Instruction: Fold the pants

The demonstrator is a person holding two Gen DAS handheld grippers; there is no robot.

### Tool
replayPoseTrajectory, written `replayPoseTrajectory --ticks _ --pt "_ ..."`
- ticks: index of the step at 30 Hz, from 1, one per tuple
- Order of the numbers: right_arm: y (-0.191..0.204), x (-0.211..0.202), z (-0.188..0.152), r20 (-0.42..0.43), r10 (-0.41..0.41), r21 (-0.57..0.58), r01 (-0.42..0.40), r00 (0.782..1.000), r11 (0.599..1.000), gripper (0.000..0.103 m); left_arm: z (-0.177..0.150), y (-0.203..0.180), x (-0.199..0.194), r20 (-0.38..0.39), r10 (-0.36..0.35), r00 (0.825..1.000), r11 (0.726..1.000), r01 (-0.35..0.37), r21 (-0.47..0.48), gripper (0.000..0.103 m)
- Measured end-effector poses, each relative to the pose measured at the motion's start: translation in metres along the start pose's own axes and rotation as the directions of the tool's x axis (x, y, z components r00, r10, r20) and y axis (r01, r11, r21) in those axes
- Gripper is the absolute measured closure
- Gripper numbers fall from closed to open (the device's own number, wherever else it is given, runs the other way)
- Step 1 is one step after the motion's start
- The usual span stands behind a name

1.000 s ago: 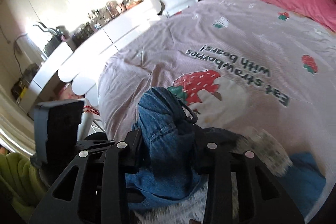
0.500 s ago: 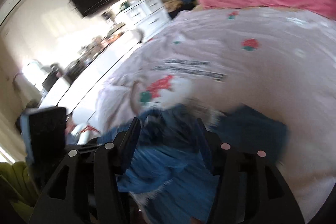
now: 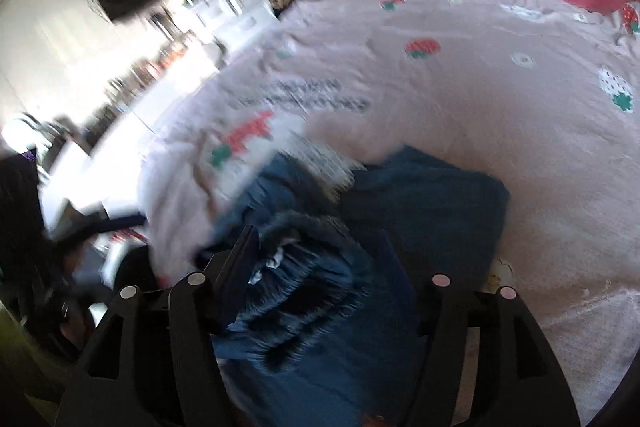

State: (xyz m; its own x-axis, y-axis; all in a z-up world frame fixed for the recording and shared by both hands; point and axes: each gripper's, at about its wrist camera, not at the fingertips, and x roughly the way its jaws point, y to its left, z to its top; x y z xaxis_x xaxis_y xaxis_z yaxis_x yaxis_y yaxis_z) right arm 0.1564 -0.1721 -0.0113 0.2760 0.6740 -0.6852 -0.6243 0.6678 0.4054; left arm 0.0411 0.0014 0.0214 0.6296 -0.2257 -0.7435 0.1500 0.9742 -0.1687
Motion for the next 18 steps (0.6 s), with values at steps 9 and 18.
replayPoseTrajectory --ticks 9,18 --pt "-0.020 0.014 -0.023 -0.065 -0.050 0.037 0.053 0.997 0.998 0.037 -0.033 0.003 0.055 -0.118 0.077 0.990 0.996 -0.072 0.048 0.026" --pt "-0.006 -0.036 -0.028 0.151 -0.071 0.013 0.070 0.986 0.997 0.034 -0.027 -0.005 0.027 -0.061 0.049 0.997 0.998 -0.047 0.029 0.026"
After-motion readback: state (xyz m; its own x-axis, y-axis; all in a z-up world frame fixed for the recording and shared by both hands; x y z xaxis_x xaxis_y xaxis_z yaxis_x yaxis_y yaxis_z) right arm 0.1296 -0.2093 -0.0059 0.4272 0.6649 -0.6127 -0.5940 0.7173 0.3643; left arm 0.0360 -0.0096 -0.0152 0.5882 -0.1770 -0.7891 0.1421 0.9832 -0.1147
